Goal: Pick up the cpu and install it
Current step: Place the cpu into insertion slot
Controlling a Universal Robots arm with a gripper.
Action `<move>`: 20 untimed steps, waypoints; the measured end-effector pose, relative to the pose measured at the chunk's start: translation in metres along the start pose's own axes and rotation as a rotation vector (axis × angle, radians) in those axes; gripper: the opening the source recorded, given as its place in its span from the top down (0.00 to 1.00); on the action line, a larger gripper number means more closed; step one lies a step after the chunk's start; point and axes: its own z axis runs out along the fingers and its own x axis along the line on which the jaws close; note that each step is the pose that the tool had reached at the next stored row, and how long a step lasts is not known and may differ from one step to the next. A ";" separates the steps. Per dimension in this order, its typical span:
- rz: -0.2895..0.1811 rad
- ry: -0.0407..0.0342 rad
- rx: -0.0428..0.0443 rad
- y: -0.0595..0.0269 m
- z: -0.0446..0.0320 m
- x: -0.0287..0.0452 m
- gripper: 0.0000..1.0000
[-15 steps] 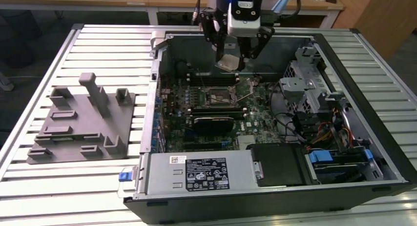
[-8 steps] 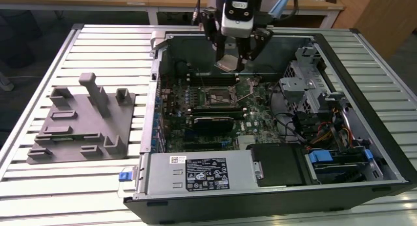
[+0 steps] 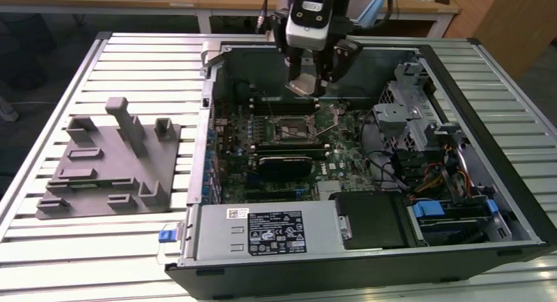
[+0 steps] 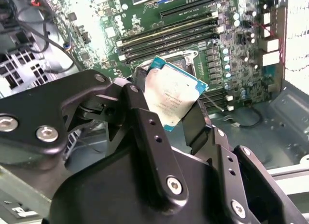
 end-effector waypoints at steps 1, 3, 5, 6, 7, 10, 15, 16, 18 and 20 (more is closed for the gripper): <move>0.014 0.0000 0.0002 0.0000 0.0002 0.0000 0.46; 0.043 -0.0002 0.0007 0.0000 0.0005 0.0000 0.46; 0.070 -0.0004 0.0013 0.0000 0.0009 0.0001 0.46; 0.084 -0.0004 0.0015 0.0000 0.0011 0.0001 0.46; 0.098 -0.0006 0.0017 0.0000 0.0013 0.0002 0.46; 0.143 -0.0007 0.0025 0.0000 0.0021 0.0002 0.46; 0.213 -0.0013 0.0039 -0.0001 0.0031 0.0004 0.46; 0.227 -0.0013 0.0040 -0.0002 0.0033 0.0004 0.46; 0.260 -0.0020 0.0050 -0.0001 0.0039 0.0004 0.46; 0.294 -0.0036 0.0063 -0.0001 0.0047 0.0004 0.46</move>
